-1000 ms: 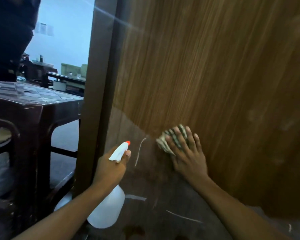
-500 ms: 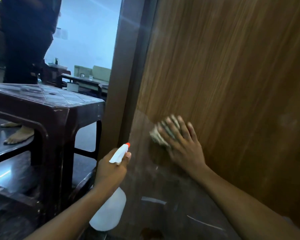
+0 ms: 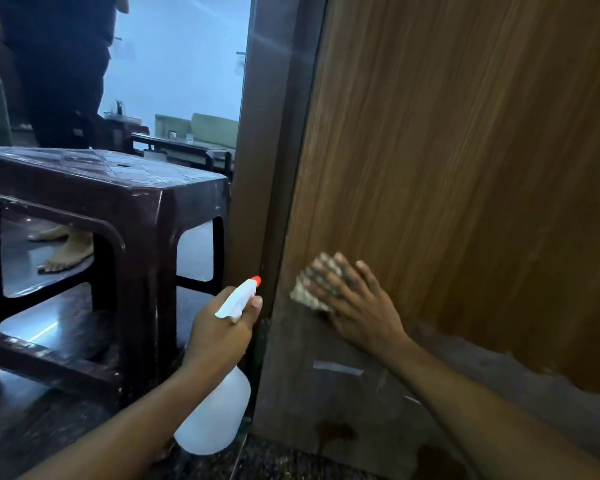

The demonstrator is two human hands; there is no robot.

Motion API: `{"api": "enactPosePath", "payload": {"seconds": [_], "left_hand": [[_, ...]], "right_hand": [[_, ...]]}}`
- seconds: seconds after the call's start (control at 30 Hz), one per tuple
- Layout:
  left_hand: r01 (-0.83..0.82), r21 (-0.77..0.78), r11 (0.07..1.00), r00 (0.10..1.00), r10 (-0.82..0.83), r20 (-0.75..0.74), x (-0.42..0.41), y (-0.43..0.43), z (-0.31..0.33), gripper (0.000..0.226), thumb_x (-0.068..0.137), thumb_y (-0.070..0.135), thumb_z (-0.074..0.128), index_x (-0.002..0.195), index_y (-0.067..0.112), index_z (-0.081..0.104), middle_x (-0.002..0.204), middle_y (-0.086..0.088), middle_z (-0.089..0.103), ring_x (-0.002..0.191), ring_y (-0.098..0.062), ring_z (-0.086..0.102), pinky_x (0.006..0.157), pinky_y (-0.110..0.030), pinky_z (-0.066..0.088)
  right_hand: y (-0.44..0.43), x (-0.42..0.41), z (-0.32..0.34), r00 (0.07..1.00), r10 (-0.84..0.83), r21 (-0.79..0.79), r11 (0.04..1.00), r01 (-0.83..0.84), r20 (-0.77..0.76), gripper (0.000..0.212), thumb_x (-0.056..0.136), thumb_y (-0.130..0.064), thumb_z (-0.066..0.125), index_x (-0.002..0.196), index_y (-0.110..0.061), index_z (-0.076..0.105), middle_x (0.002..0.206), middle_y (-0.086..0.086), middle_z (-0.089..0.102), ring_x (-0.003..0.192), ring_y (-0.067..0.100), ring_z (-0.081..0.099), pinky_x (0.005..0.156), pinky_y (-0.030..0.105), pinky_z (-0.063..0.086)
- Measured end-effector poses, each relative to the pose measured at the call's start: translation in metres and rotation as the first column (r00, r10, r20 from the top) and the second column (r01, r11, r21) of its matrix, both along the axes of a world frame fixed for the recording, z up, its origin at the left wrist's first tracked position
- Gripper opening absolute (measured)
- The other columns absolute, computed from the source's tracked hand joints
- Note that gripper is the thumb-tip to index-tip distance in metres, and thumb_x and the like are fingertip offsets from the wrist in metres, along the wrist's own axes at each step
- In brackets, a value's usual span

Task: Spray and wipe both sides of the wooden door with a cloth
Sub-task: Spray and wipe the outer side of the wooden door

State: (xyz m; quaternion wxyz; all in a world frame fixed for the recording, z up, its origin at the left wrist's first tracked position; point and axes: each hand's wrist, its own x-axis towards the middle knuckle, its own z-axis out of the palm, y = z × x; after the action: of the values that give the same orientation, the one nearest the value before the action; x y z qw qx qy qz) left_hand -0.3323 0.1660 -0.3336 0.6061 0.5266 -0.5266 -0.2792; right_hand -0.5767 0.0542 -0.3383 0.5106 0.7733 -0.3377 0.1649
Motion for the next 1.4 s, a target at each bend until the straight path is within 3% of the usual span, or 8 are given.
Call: {"api": "enactPosePath", "payload": {"seconds": [0.13,0.3,0.4,0.67,0.9,1.13,1.27,1.4], "left_hand": [[0.008,0.012,1.000,1.000,-0.008,-0.005,0.002,0.006,-0.003,0.007,0.088,0.039,0.059,0.090,0.046,0.060,0.084,-0.009,0.068,0.080,-0.030,0.065,0.056,-0.050,0.053],[0.030,0.012,0.999,0.999,-0.030,0.025,-0.001,0.008,-0.010,0.004,0.086,0.042,0.059,0.084,0.040,0.061,0.082,-0.010,0.069,0.069,-0.030,0.064,0.055,-0.048,0.053],[0.027,0.038,0.999,1.000,-0.027,0.008,-0.004,0.009,-0.017,0.009,0.087,0.039,0.060,0.084,0.031,0.063,0.083,-0.016,0.068,0.078,-0.033,0.065,0.055,-0.051,0.053],[0.041,0.062,0.997,0.998,-0.044,0.042,-0.020,0.002,-0.023,0.025,0.085,0.043,0.060,0.108,0.034,0.064,0.082,-0.009,0.070,0.065,-0.028,0.063,0.050,-0.037,0.052],[0.062,0.040,0.997,0.996,-0.065,0.057,-0.045,-0.003,-0.028,0.026,0.084,0.044,0.058,0.109,0.040,0.062,0.080,-0.006,0.070,0.066,-0.032,0.063,0.045,-0.029,0.049],[0.063,0.101,0.993,0.995,-0.071,0.076,-0.083,-0.009,-0.033,0.052,0.077,0.052,0.059,0.122,0.027,0.060,0.098,0.000,0.070,0.070,-0.019,0.065,0.043,-0.021,0.046],[0.083,0.121,0.989,0.994,-0.092,0.067,-0.111,-0.008,-0.033,0.041,0.080,0.048,0.062,0.117,0.029,0.064,0.088,0.002,0.072,0.052,-0.018,0.058,0.042,-0.025,0.046],[0.111,0.147,0.983,0.992,-0.118,0.037,-0.141,-0.003,-0.034,0.042,0.080,0.044,0.063,0.118,0.026,0.062,0.089,0.001,0.071,0.060,-0.025,0.062,0.043,-0.025,0.047]], "right_hand": [[-0.010,0.076,0.008,0.965,0.026,-0.006,1.000,-0.025,0.261,0.063,0.099,-0.029,0.044,0.158,-0.028,0.022,0.166,0.006,0.013,0.152,0.037,0.009,0.122,0.055,0.010],[-0.012,0.067,-0.077,0.987,0.078,0.173,0.983,-0.053,-0.142,0.082,0.087,-0.020,0.050,0.159,-0.025,0.013,0.167,0.008,0.005,0.153,0.036,0.000,0.123,0.054,0.005],[0.001,0.024,-0.103,0.987,0.029,0.151,0.988,-0.005,-0.156,0.080,0.084,-0.024,0.045,0.159,-0.027,0.017,0.167,0.002,0.010,0.153,0.032,0.006,0.122,0.050,0.010],[0.000,0.043,-0.054,0.884,0.025,0.015,0.999,-0.037,0.467,0.055,0.101,-0.029,0.039,0.155,-0.032,0.030,0.162,0.004,0.023,0.151,0.035,0.015,0.121,0.055,0.012],[0.008,-0.019,-0.138,0.991,0.011,0.193,0.981,0.014,-0.130,0.088,0.081,-0.025,0.057,0.159,-0.027,0.017,0.167,0.003,0.009,0.154,0.032,-0.001,0.123,0.050,0.005],[0.020,-0.089,-0.083,0.880,-0.094,-0.045,0.991,0.129,0.465,0.067,0.094,-0.027,0.057,0.155,-0.033,0.030,0.166,0.001,0.017,0.153,0.034,0.009,0.122,0.055,0.007],[0.011,-0.085,-0.100,0.979,0.050,0.036,0.998,-0.058,0.197,0.057,0.099,-0.017,0.042,0.154,-0.029,0.034,0.163,0.001,0.025,0.152,0.032,0.017,0.123,0.052,0.010],[0.035,-0.160,-0.149,0.995,-0.070,0.109,0.991,0.078,-0.078,0.071,0.091,-0.022,0.044,0.158,-0.032,0.021,0.167,-0.001,0.014,0.154,0.032,0.004,0.122,0.050,0.010]]}}
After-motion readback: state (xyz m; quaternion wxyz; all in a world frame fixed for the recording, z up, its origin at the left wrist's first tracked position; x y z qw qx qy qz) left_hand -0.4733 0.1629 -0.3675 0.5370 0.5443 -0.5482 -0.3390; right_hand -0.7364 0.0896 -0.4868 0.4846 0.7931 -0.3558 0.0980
